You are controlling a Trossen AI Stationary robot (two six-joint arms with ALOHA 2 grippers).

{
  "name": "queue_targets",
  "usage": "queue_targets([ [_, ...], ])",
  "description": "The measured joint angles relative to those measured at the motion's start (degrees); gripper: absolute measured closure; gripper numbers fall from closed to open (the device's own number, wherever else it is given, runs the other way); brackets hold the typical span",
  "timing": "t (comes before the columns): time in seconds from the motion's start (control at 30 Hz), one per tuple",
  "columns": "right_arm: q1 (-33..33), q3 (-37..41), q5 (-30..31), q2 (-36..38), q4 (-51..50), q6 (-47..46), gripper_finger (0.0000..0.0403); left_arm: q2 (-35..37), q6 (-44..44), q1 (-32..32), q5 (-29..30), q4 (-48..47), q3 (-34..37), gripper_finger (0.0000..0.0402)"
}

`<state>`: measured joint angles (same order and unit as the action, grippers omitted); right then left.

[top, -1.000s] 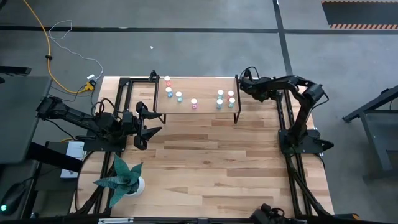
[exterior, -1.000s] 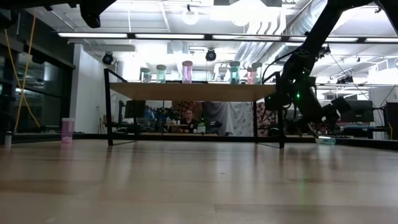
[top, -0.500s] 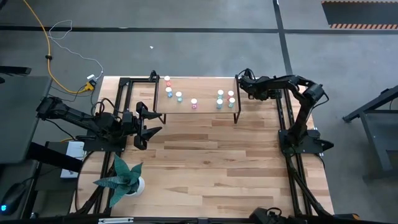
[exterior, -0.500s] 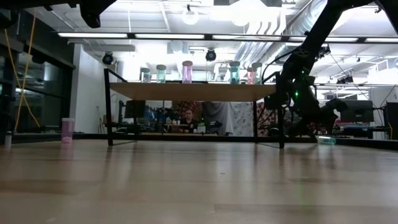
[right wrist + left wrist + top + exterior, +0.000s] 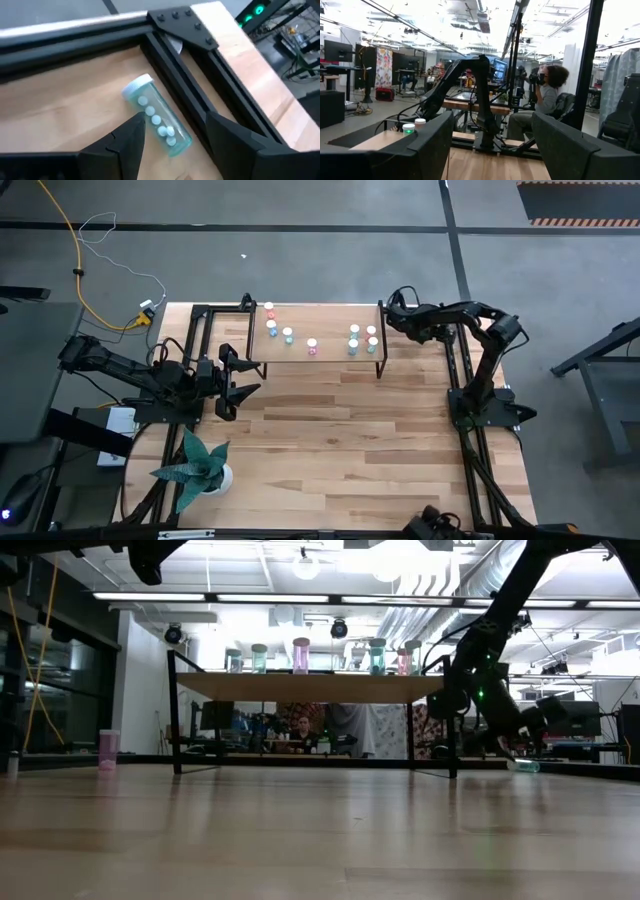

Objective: Pick and place medicine bottles onto shelf by color
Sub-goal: Put the green pill bottle on the shelf

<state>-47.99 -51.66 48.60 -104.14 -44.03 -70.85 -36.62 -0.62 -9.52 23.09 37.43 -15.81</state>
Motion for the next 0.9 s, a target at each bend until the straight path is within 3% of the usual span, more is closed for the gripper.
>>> queue_targets([
  [0.33, -0.3, 0.0, 5.6, 0.0, -1.7, -12.8, 0.0203, 0.0, 0.0, 0.0, 0.1, 0.0, 0.0, 0.0145],
  [0.67, -0.8, 0.0, 6.0, -0.5, -6.1, -17.7, 0.0203, 0.0, 0.0, 0.0, 0.1, 0.0, 0.0, 0.0145],
  [0.9, 0.2, 0.0, 4.8, -3.0, -11.0, -34.6, 0.0203, 0.0, 0.0, 0.0, 0.2, -0.1, 0.0, 0.0145],
])
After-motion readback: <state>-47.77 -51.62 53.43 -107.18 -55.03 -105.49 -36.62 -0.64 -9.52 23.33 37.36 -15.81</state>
